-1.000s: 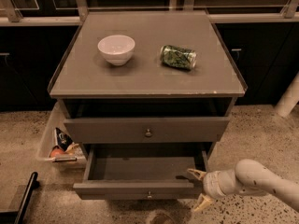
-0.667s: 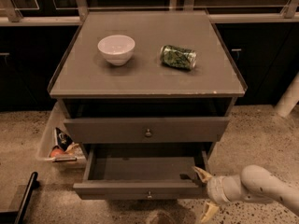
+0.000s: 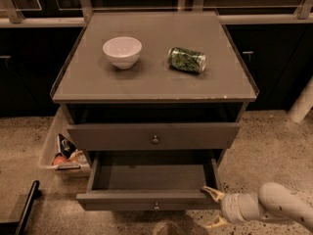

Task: Open middle drawer

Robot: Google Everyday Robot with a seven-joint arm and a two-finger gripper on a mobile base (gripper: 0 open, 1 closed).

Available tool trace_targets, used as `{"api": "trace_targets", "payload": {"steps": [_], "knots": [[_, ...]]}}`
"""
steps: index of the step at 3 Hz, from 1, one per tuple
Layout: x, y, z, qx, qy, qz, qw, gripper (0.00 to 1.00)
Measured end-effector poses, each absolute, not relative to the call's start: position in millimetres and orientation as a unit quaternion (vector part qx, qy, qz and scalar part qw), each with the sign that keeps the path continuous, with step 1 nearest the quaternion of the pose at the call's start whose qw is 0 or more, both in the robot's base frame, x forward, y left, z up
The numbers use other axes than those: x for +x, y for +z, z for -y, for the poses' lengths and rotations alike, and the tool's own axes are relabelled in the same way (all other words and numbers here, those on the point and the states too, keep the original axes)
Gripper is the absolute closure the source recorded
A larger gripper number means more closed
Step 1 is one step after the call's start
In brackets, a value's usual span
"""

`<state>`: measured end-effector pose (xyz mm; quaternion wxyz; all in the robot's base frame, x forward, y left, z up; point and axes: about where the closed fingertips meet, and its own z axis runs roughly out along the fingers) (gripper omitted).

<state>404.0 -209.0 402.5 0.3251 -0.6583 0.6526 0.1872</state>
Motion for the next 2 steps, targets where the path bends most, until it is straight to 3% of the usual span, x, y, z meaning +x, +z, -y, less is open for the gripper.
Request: {"api": "trace_targets", "payload": {"steps": [2], "knots": [[398.1,406.8,212.9,-0.654,0.195,-0.655,0.325,0.88]]}}
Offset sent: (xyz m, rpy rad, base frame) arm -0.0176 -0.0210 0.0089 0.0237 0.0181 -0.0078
